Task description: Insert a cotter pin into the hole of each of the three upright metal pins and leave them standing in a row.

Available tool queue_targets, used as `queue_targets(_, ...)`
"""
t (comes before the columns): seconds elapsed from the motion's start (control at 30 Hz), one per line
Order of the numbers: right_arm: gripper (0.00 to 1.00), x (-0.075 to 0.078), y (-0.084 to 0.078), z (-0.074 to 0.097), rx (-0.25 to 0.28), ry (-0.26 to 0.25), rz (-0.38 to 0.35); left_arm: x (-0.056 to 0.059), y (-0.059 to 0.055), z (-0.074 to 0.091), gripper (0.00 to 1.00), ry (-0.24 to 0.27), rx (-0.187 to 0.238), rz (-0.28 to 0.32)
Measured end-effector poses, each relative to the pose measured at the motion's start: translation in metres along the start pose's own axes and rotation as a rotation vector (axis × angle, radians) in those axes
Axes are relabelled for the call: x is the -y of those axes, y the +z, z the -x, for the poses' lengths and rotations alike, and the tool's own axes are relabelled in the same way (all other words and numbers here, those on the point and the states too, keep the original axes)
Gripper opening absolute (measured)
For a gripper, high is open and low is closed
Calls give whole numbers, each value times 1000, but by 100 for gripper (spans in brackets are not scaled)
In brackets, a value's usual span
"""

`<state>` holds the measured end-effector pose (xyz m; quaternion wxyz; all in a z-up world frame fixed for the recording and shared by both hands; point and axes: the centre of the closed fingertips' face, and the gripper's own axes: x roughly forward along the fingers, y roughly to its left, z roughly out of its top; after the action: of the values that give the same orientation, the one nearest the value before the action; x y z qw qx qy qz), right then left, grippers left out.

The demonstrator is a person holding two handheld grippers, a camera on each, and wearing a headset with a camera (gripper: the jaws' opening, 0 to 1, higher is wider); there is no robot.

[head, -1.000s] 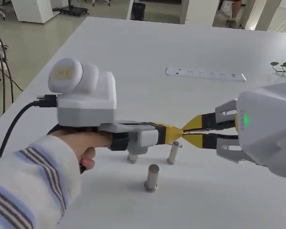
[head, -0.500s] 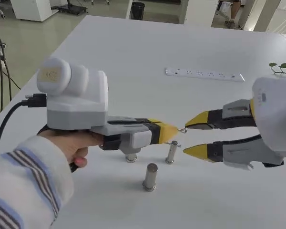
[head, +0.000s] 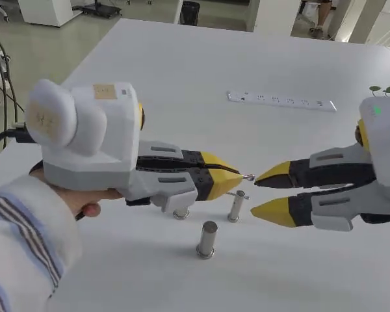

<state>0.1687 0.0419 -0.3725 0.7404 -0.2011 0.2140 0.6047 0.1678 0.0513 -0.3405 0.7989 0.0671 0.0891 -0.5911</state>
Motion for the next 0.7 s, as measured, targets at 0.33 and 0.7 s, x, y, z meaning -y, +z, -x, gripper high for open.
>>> queue_targets(0.33, 16, -12, 3, 2, -22, 66, 29, 11, -4, -7, 0, -66, -30, -67)
queue_targets(0.7, 6, -18, 1, 3, -42, 106, 46, 17, -7, -10, 0, -102, -60, -131)
